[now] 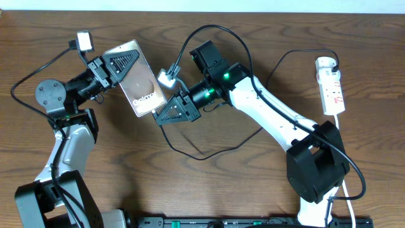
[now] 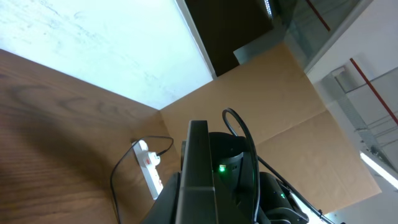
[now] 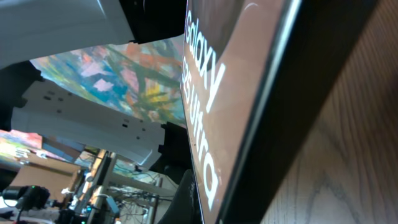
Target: Plug charger to phone and switch on socket
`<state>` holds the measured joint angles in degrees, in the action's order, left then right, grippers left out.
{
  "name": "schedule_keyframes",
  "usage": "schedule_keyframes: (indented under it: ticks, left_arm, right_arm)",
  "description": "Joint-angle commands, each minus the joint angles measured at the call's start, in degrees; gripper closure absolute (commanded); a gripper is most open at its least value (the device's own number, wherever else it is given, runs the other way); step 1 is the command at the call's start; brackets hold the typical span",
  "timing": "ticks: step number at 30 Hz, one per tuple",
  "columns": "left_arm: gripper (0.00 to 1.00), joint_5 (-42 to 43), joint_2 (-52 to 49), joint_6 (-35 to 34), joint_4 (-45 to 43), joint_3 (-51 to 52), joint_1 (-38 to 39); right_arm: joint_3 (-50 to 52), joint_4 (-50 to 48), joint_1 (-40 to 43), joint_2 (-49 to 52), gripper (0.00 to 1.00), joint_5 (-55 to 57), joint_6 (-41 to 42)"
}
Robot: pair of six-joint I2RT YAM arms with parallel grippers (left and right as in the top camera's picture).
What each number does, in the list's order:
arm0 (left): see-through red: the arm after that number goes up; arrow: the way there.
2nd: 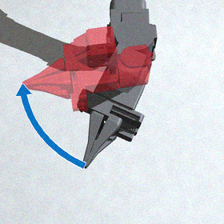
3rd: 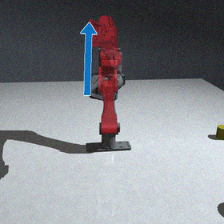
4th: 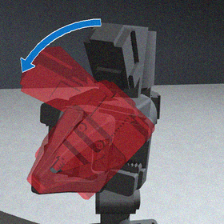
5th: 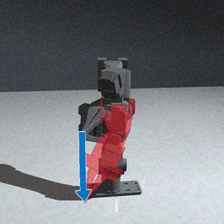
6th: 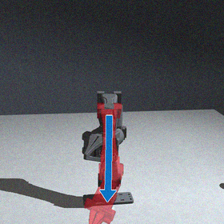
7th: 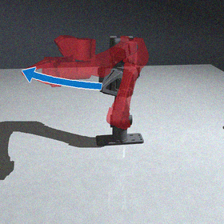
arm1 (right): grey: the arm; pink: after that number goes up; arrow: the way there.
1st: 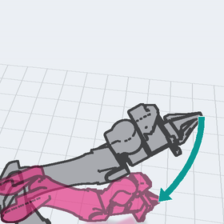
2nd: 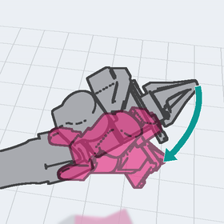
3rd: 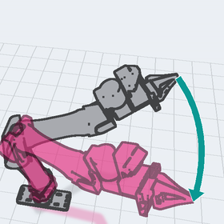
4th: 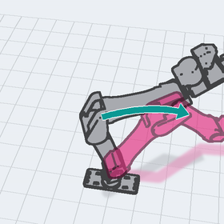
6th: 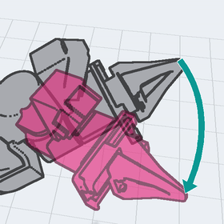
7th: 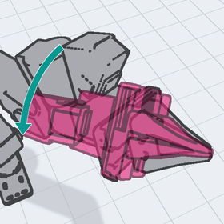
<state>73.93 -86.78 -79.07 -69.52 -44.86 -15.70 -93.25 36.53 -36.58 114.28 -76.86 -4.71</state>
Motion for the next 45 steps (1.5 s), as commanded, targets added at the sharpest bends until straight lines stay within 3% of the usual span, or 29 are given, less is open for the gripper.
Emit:
schedule_keyframes:
  ticks: [1, 45]
  left_arm:
    - [0.93, 4.7, 0.6, -0.5, -1.9, -0.3, 1.0]
    - [0.93, 5.0, 0.6, -0.5, -3.7, -0.3, 2.9]
  right_arm:
    - [-0.6, -1.4, 1.3, 0.1, 0.99, -1.7, 2.5]
    - [-0.6, -13.6, 1.4, 0.1, 0.99, 1.6, 13.5]
